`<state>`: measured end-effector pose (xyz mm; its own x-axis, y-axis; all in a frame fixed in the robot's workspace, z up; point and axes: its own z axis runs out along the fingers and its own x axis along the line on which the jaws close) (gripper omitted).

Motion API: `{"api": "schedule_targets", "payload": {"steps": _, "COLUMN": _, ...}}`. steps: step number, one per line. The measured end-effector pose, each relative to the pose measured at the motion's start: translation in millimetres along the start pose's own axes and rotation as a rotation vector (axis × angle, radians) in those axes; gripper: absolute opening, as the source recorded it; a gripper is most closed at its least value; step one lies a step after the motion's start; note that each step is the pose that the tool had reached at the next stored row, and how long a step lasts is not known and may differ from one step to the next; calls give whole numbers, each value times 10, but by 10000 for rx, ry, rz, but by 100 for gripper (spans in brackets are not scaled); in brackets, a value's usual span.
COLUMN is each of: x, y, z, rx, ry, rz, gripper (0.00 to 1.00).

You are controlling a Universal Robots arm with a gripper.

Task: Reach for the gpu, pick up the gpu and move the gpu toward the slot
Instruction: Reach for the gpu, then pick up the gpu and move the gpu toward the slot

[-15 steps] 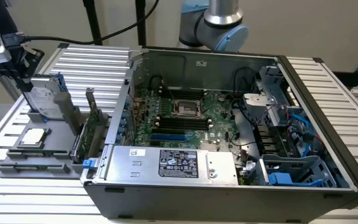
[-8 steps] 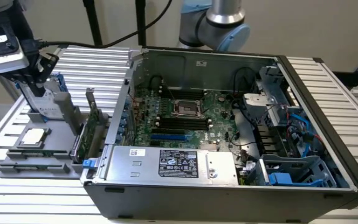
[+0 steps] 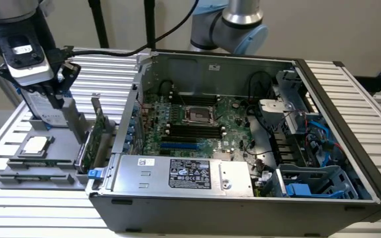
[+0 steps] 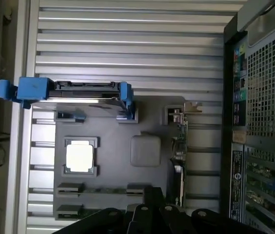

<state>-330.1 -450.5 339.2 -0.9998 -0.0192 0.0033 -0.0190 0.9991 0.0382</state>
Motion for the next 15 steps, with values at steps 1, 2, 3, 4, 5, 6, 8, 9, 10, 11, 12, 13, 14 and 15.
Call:
{"api": "schedule_targets", "payload": {"steps": 1, "x": -43, "y": -14, "z": 4, "rx": 0, "ry": -1, "rz": 0, "gripper": 11}}
{"api": "schedule_targets", "payload": {"steps": 2, "x": -86, "y": -27, "z": 8, "rx": 1, "ry": 0, "rz": 1, "gripper": 11}}
{"api": "schedule_targets", "payload": {"steps": 3, "x": -127, "y": -38, "z": 12, "rx": 4, "ry": 0, "rz": 1, "gripper": 11}}
{"api": "schedule_targets", "payload": {"steps": 4, "x": -167, "y": -47, "z": 18, "rx": 7, "ry": 0, "rz": 1, "gripper": 11}}
{"api": "schedule_targets", "payload": {"steps": 5, "x": -207, "y": -56, "z": 24, "rx": 12, "ry": 0, "rz": 0, "gripper": 11}}
{"api": "schedule_targets", "payload": {"steps": 6, "x": -244, "y": -65, "z": 30, "rx": 17, "ry": 0, "rz": 0, "gripper": 11}}
{"api": "schedule_targets", "payload": {"steps": 8, "x": -300, "y": -78, "z": 43, "rx": 39, "ry": 0, "rz": 0, "gripper": 11}}
{"api": "schedule_targets", "payload": {"steps": 9, "x": -307, "y": -78, "z": 49, "rx": 61, "ry": 0, "rz": 1, "gripper": 11}}
{"api": "schedule_targets", "payload": {"steps": 10, "x": -309, "y": -78, "z": 50, "rx": 60, "ry": -1, "rz": 2, "gripper": 11}}
{"api": "schedule_targets", "payload": {"steps": 11, "x": -309, "y": -78, "z": 50, "rx": 61, "ry": 3, "rz": 3, "gripper": 11}}
{"api": "schedule_targets", "payload": {"steps": 12, "x": -309, "y": -79, "z": 50, "rx": 61, "ry": 4, "rz": 3, "gripper": 11}}
{"api": "schedule_targets", "payload": {"steps": 13, "x": -311, "y": -79, "z": 50, "rx": 61, "ry": 5, "rz": 2, "gripper": 11}}
{"api": "schedule_targets", "payload": {"steps": 14, "x": -311, "y": -79, "z": 50, "rx": 61, "ry": 5, "rz": 2, "gripper": 11}}
{"api": "schedule_targets", "payload": {"steps": 15, "x": -311, "y": -79, "z": 50, "rx": 61, "ry": 5, "rz": 2, "gripper": 11}}
